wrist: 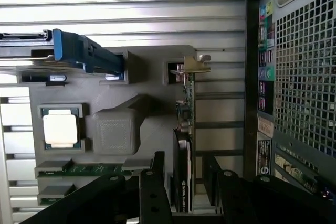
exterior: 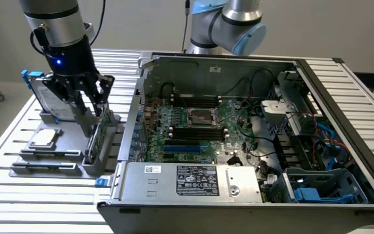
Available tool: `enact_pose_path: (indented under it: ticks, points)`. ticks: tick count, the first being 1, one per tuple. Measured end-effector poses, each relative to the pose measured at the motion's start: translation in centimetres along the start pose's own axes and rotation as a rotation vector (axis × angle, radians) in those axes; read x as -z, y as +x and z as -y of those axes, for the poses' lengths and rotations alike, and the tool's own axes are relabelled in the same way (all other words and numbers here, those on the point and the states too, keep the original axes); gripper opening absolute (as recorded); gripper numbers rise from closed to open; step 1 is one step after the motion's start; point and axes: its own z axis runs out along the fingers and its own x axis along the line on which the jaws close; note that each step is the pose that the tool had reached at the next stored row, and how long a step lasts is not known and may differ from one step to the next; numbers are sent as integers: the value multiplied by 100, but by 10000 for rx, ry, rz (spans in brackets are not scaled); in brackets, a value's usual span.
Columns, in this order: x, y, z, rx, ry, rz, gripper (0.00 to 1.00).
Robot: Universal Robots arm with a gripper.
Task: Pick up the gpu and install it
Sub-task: 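Pick up the gpu and move the gpu toward the slot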
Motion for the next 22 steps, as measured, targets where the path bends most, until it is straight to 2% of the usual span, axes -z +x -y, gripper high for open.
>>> enact_pose_path:
  ticks: [17,22]
  points:
    - [-309,-28,23,82,-1,3,42]
    - [-402,-32,95,92,0,2,42]
